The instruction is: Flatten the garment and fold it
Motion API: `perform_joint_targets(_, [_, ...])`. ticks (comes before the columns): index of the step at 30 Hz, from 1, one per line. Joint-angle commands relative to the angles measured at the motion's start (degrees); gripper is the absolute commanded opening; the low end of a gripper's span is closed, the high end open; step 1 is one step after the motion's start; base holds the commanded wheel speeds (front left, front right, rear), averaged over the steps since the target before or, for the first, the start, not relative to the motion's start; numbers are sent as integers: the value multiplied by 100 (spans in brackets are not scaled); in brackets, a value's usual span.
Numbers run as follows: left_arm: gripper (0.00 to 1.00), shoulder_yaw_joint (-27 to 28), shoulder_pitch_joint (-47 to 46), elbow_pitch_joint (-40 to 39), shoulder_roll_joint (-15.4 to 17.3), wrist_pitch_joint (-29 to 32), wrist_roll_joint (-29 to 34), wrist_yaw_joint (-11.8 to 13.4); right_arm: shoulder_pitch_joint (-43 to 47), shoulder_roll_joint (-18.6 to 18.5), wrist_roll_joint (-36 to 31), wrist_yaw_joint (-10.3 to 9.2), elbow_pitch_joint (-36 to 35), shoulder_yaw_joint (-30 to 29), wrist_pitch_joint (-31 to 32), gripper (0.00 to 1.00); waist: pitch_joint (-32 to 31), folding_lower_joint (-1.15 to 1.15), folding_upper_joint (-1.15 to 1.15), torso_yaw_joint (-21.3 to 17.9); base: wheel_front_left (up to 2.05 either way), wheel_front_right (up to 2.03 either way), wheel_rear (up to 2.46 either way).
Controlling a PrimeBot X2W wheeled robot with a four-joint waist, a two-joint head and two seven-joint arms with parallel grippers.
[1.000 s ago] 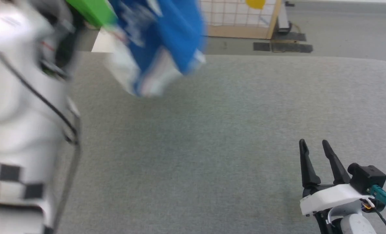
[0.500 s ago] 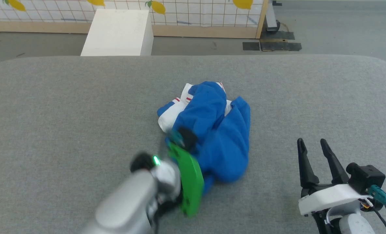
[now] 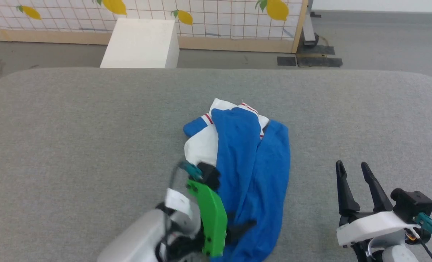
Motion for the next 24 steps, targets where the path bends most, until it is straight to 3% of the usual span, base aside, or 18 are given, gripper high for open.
perform_joint_targets(1, [100,249,-20,-188,55,-161,-162,99,82,1,5,-8,8,-18,-32,100,-75,0,-1,81,0,0,0])
perform_joint_targets(4, [100,815,-67,-551,87,-592,-366,269,134,1,-6,-8,7,-45,-32,100,-122,0,-1,142,0,0,0])
perform_joint_targets(7, [100,1465,-153,-747,194,-1391,-244,453,142,1,-28,-8,-3,-43,-32,100,-161,0,-1,186,0,0,0])
perform_joint_targets(13, [100,2221,54,-628,496,-3413,811,876,109,1,-57,-8,13,15,-32,100,-209,0,-1,194,0,0,0])
perform_joint_targets(18, [100,2693,771,-429,478,-4947,1628,1223,131,1,-151,-8,114,116,21,100,-192,0,-1,208,0,0,0])
perform_joint_targets(24, [100,3233,1451,-780,60,-5010,2265,1290,-9,1,-174,-8,171,158,366,100,-74,0,-1,220,0,0,0])
